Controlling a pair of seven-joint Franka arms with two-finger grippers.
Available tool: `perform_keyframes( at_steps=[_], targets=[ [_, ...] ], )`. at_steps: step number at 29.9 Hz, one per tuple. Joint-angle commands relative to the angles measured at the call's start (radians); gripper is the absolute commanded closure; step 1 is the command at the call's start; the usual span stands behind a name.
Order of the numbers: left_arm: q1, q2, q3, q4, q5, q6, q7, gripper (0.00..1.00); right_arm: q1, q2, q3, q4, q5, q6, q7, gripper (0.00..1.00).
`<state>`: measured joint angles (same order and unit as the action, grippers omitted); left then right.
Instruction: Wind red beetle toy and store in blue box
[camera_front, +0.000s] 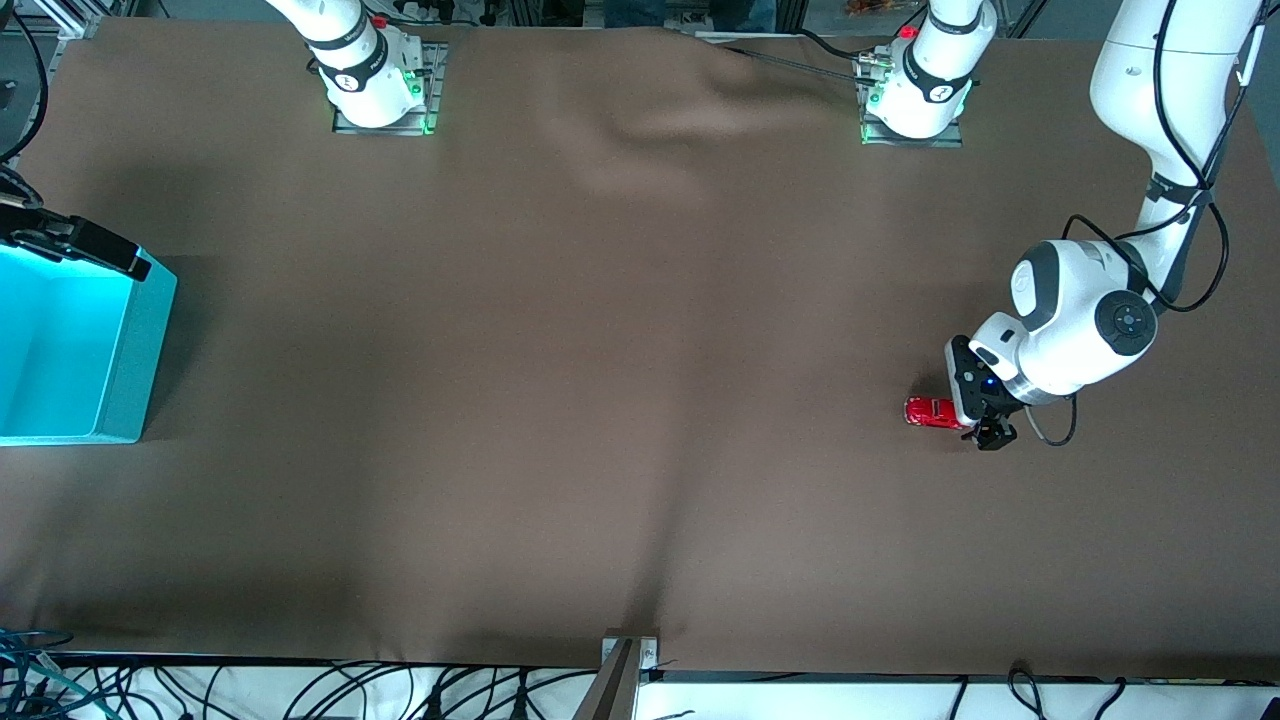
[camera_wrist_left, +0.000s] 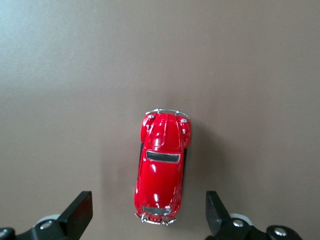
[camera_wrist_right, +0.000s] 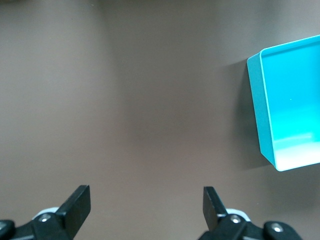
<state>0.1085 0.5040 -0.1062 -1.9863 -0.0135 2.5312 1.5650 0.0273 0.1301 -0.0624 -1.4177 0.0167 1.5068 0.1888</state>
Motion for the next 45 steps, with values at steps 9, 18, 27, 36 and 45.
perform_keyframes(
  at_steps=[9,18,27,36,45],
  targets=[
    [0.014,0.056,-0.03,0.004,-0.006,0.074,0.098,0.09,-0.006,-0.015,0.004,-0.018,-0.012,0.01,0.006,0.0],
    [0.016,0.056,-0.038,-0.005,0.013,0.072,0.105,0.54,-0.007,-0.015,0.004,-0.018,-0.012,0.012,0.006,0.0],
    [0.014,0.056,-0.038,-0.005,0.013,0.072,0.105,0.8,-0.007,-0.015,0.004,-0.018,-0.012,0.012,0.006,0.0],
    [0.014,0.07,-0.037,-0.002,0.017,0.074,0.11,0.84,-0.007,-0.014,0.004,-0.018,-0.014,0.012,0.006,0.0],
    [0.036,0.087,-0.033,0.003,0.017,0.072,0.127,0.84,-0.007,-0.015,0.004,-0.018,-0.014,0.012,0.006,0.0]
  ],
)
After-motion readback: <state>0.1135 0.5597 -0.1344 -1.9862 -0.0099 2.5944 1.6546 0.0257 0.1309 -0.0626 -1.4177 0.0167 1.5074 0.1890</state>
